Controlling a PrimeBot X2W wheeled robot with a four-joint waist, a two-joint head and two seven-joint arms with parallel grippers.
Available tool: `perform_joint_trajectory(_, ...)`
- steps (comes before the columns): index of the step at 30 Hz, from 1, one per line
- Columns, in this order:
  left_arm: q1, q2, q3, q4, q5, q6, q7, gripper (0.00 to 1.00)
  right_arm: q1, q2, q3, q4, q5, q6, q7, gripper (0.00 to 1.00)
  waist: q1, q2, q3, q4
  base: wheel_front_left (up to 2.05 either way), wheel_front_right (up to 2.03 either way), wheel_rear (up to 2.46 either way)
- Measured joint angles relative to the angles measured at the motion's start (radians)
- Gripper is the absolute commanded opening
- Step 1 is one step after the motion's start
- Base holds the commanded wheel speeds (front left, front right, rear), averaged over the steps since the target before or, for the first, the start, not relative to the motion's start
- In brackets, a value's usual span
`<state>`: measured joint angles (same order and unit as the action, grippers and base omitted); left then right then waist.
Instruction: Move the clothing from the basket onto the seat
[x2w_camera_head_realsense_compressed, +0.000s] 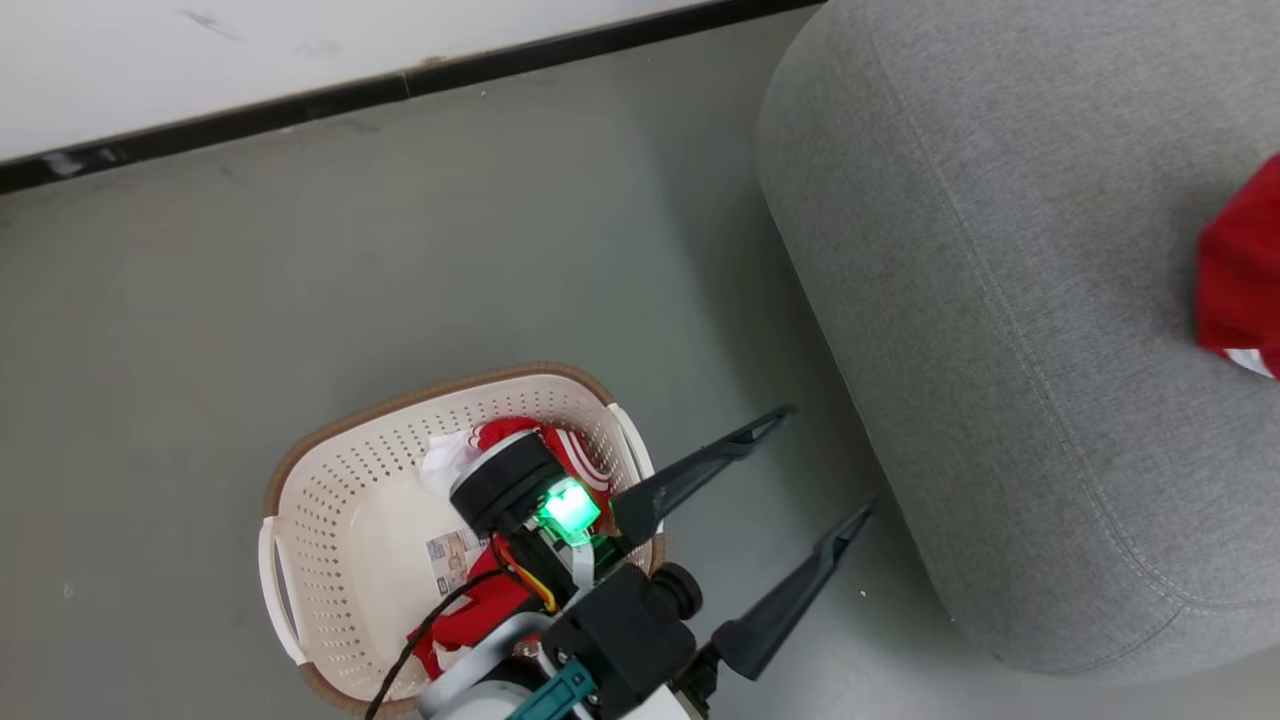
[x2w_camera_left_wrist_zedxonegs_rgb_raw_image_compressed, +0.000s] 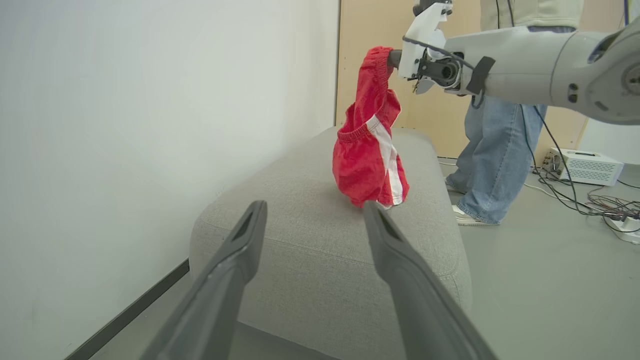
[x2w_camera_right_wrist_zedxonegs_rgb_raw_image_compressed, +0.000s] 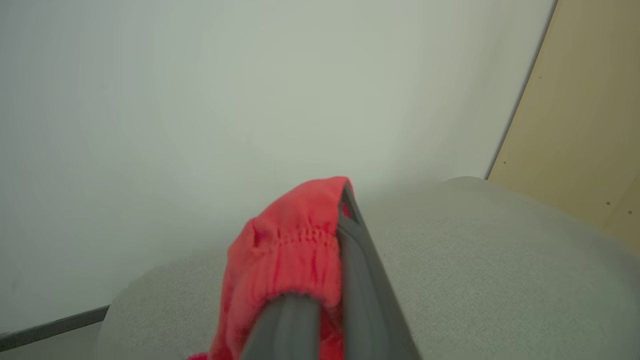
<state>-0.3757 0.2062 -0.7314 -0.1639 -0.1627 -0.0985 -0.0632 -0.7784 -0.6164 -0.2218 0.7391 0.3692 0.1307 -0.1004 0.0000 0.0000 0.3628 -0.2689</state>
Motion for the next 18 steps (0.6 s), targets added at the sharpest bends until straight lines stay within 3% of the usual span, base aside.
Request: perform_joint_trajectory(18,-0.064,-0.004,-0.072,-0.005,0.010,-0.016,0.010,1.00,0.017,0.121,0.032,0.156,-0.037,0.000,-0.077,0.00,0.0000,0.0000,0.100,0.011,0.00,0.00,0.00)
